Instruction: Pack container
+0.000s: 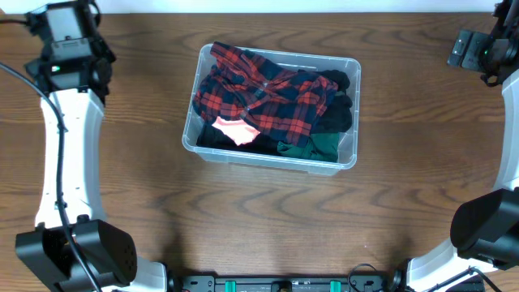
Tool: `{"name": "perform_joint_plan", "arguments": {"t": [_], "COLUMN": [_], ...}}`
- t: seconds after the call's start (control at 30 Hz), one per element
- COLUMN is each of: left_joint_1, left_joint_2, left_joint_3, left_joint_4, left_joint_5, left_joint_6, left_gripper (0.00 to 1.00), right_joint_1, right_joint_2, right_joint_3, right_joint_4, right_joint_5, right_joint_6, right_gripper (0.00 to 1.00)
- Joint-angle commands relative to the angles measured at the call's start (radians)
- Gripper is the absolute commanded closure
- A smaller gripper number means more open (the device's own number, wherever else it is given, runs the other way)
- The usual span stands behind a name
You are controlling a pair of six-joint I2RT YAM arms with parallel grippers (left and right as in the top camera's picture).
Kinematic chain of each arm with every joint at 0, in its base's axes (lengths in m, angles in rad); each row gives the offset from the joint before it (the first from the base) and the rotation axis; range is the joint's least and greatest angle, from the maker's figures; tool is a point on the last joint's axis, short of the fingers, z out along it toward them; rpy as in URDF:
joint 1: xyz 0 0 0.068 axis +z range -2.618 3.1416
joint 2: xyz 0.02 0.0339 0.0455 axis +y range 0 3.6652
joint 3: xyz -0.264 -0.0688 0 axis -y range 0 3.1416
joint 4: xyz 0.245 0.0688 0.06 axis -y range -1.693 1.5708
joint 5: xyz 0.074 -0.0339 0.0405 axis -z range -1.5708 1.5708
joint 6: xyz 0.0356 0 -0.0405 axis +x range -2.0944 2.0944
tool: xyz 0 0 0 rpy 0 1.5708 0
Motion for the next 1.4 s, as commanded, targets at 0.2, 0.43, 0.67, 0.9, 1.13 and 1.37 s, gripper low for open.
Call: {"name": "perform_joint_plan", "arguments": {"t": [0.2, 0.43, 0.67, 0.9, 1.13, 1.37], "left_joint_1": [0.034, 0.034, 0.034, 0.034, 0.034, 0.034], "left_joint_2": [0.002, 0.002, 0.002, 0.002, 0.002, 0.002], "left_joint_3": [0.005, 0.005, 0.005, 0.005, 0.005, 0.005], "left_joint_4": [-0.005, -0.005, -0.005, -0.005, -0.005, -0.005], "left_joint_5": [-0.005, -0.005, -0.005, -0.005, -0.005, -0.005], "left_joint_6": [-0.009, -0.009, -0.009, -0.010, -0.009, -0.010], "left_gripper": [0.02, 0.02, 0.02, 0.02, 0.02, 0.02], "right_joint_1": [-0.005, -0.005, -0.005, 0.021, 0.114, 0.252], "right_joint_2": [0.007, 0.007, 0.007, -0.006, -0.171, -0.470], "right_joint_3": [-0.005, -0.005, -0.005, -0.006, -0.014, -0.231], "right_joint_4": [-0.002, -0.002, -0.002, -0.006, -0.010, 0.294], "right_joint_5": [-0.001, 0.000, 0.000, 0.007, 0.022, -0.017], "right_joint_6": [0.014, 0.014, 0.014, 0.010, -0.002, -0.022], "right_gripper": [0.01, 0.01, 0.01, 0.01, 0.01, 0.01]}}
